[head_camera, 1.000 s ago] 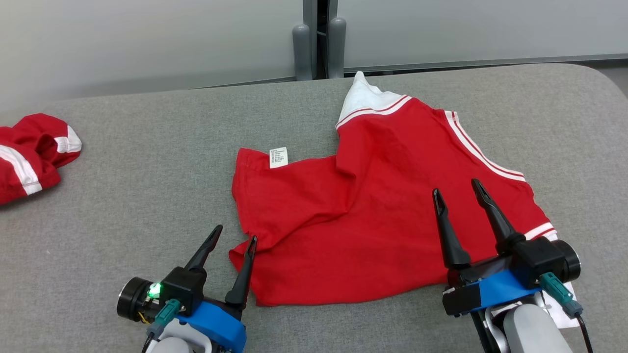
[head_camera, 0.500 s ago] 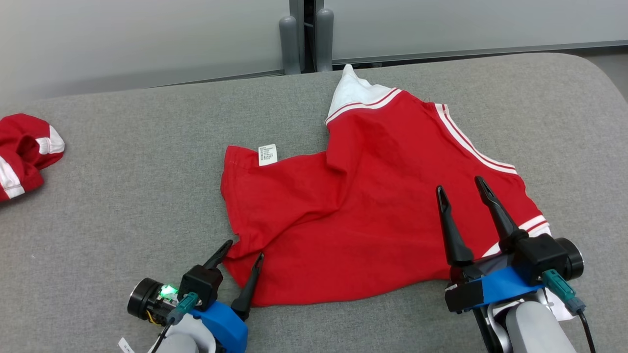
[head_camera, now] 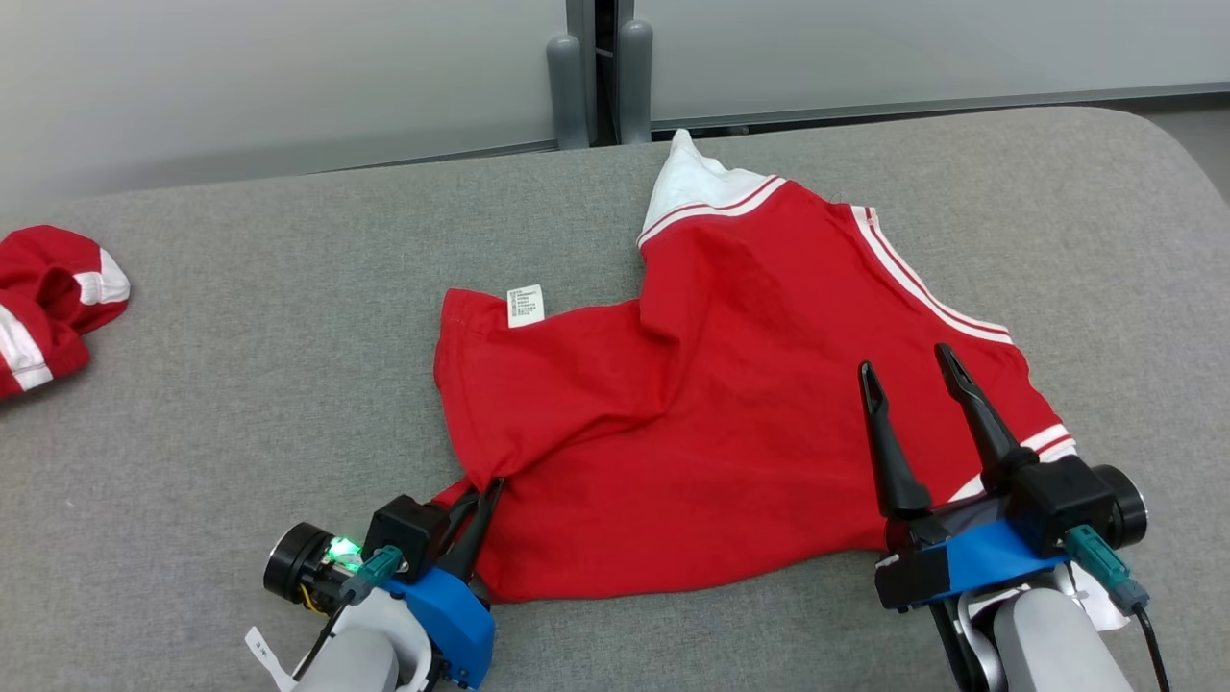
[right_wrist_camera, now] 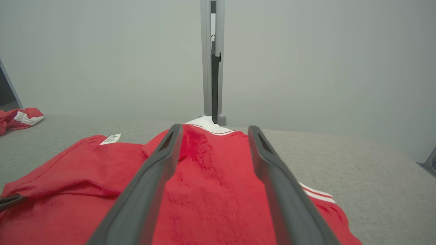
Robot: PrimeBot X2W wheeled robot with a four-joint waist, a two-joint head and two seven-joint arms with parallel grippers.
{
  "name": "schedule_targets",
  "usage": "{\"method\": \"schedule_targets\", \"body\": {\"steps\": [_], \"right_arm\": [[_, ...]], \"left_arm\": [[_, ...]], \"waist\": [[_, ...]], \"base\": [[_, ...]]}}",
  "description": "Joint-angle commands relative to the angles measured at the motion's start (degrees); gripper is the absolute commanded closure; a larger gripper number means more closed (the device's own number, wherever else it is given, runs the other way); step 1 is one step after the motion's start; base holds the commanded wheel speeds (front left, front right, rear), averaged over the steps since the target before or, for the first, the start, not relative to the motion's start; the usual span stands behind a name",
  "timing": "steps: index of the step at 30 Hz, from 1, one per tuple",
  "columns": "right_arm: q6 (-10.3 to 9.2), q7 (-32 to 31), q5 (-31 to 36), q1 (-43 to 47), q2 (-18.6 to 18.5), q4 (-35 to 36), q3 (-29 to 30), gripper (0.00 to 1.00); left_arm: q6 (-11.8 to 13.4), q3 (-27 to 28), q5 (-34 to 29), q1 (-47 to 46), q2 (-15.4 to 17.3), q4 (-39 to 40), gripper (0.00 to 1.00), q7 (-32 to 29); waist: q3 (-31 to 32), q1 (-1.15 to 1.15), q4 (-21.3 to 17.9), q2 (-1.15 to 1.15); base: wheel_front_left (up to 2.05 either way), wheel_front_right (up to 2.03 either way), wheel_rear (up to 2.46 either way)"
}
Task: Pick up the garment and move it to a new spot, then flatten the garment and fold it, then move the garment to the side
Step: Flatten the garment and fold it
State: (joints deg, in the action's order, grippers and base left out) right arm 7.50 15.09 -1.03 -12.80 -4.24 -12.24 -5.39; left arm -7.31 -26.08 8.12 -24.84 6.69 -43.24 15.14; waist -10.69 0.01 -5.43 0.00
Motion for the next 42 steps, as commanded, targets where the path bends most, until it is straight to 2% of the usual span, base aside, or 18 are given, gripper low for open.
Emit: {"method": "schedule_targets", "body": {"steps": [1, 13, 26, 32, 42], "right_arm": [[-0.02, 0.09, 0.17, 0.54, -0.1, -0.2, 0.1, 0.0], [-0.02, 0.07, -0.56, 2.57, 0.57, -0.71, 0.53, 0.0], [-0.02, 0.08, -1.68, 3.69, 1.06, -0.34, 2.34, 0.0], [-0.02, 0.07, -1.79, 2.65, 1.17, -0.52, 2.34, 0.0], [-0.02, 0.07, -2.08, 0.97, 1.25, -0.64, 2.44, 0.0]], "left_arm": [[-0.24, -0.24, 0.68, -0.92, 0.38, 0.75, 1.0, -0.01], [-0.24, -0.76, 0.5, -0.13, 2.72, 11.55, 1.0, -0.01], [0.79, 1.43, -0.45, -0.74, 5.98, 22.88, 1.0, 0.0], [0.98, 3.43, 1.18, -2.01, 7.49, 23.01, 1.0, -0.02], [0.66, 4.53, 1.78, -6.62, 9.83, 18.25, 1.0, -0.06]], "waist": [[0.56, -0.01, 0.57, 0.0], [3.62, -0.01, 3.94, 0.0], [3.91, -0.01, 3.73, 0.0], [3.29, -0.01, 2.79, 0.0], [0.78, -0.01, -0.26, 0.0]], "base": [[0.0, 0.0, 0.0], [0.0, 0.0, 0.0], [0.0, 0.0, 0.0], [0.0, 0.0, 0.0], [0.0, 0.0, 0.0]]}}
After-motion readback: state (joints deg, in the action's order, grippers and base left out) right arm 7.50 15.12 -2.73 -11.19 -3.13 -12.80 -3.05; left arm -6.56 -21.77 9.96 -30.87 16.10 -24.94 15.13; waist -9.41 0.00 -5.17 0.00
